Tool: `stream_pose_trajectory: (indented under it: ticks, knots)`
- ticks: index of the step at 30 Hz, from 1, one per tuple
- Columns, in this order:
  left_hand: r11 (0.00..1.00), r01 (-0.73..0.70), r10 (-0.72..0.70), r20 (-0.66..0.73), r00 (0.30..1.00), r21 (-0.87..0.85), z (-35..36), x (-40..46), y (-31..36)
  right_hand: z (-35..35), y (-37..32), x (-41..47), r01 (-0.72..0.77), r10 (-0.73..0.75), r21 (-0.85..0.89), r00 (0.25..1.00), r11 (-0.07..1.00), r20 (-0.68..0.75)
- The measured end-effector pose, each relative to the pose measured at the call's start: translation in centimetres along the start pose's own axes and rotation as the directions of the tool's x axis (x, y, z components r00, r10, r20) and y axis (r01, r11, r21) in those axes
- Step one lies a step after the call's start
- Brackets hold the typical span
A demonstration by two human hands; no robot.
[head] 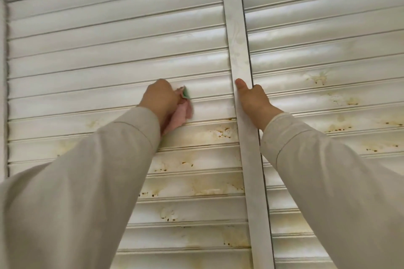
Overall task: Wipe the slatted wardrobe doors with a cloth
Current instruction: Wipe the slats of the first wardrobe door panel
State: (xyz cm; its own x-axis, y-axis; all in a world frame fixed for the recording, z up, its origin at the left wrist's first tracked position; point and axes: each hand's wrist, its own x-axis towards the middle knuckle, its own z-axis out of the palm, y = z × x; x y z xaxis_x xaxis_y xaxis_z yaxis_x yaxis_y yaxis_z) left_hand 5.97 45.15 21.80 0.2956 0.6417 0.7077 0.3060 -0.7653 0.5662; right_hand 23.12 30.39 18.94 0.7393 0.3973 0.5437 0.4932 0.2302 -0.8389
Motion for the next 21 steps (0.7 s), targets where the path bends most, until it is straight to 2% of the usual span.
stream_pose_trajectory:
  ticks: [2, 4, 8, 14, 18, 20, 21]
  knots:
    - [0.976, -0.074, 0.080, -0.021, 0.997, 0.206, 1.4, 0.4, 2.4, -0.2, 0.0, -0.1, 0.007, -0.007, 0.003, 1.000, 1.000, 0.011]
    - [0.956, -0.075, 0.081, -0.011, 0.997, 0.283, 2.3, 0.7, 4.1, -0.2, 0.2, -0.1, 0.011, -0.012, 0.017, 1.000, 1.000, 0.020]
    - [0.938, -0.096, 0.105, -0.008, 0.994, 0.332, 3.9, 0.8, 5.5, -0.2, 0.2, -0.2, 0.021, -0.021, 0.052, 1.000, 0.998, 0.008]
    - [0.953, -0.072, 0.071, 0.013, 0.997, 0.293, 4.2, -0.3, 5.4, 0.1, 0.5, -0.1, 0.029, -0.028, 0.027, 0.999, 0.999, -0.032]
    - [0.955, -0.062, 0.066, -0.005, 0.998, 0.291, 4.3, -1.2, 4.6, 0.9, 0.5, -0.6, -0.013, 0.002, -0.068, 0.987, 0.998, -0.160]
    - [0.958, -0.059, 0.065, -0.012, 0.998, 0.281, 3.6, -1.0, 4.0, 2.5, 0.3, -1.3, -0.050, -0.024, -0.235, 0.953, 0.971, -0.302]
    - [0.961, -0.048, 0.053, -0.011, 0.999, 0.271, 3.1, -0.9, 3.4, 3.5, 0.2, -2.0, -0.044, -0.084, -0.326, 0.925, 0.944, -0.369]
